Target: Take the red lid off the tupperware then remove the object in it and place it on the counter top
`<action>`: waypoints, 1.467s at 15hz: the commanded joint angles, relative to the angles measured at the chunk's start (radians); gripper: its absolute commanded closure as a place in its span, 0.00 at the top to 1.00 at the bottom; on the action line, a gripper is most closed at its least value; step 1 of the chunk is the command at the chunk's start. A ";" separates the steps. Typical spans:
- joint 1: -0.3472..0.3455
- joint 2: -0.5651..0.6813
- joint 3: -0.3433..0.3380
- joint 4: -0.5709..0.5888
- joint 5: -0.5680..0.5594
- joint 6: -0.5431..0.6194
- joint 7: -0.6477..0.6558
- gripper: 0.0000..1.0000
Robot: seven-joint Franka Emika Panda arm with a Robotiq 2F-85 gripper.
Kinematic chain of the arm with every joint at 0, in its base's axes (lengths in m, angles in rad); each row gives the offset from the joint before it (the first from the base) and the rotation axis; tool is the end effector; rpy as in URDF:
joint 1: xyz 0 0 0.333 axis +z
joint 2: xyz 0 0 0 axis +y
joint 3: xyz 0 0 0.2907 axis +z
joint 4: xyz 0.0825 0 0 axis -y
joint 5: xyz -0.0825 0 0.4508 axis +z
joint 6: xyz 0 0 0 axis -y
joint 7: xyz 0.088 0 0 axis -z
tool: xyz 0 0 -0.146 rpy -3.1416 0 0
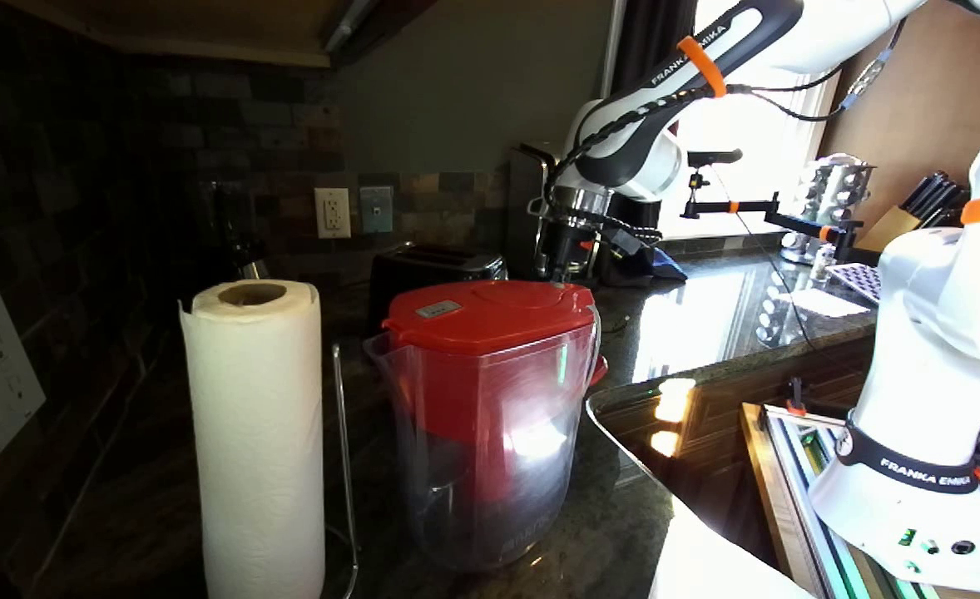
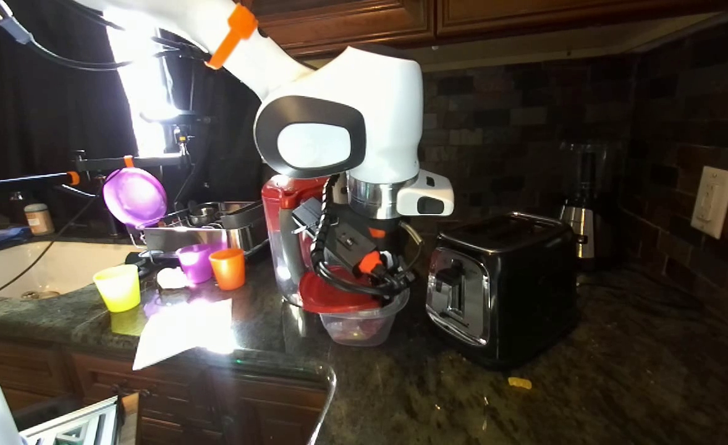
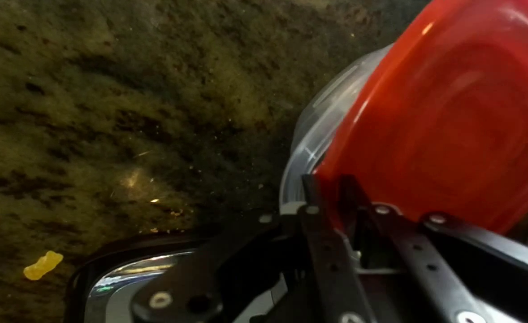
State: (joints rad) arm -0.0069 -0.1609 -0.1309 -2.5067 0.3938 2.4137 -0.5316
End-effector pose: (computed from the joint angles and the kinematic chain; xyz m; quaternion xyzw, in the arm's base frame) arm 0.5111 -0.0558 0.2383 -0.9875 -0.0531 -0.0770 0.1270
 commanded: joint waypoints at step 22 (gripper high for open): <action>-0.005 -0.077 0.005 -0.039 -0.007 -0.018 0.082 0.71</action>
State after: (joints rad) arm -0.0077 -0.1769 -0.1229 -2.4975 0.3934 2.4138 -0.4874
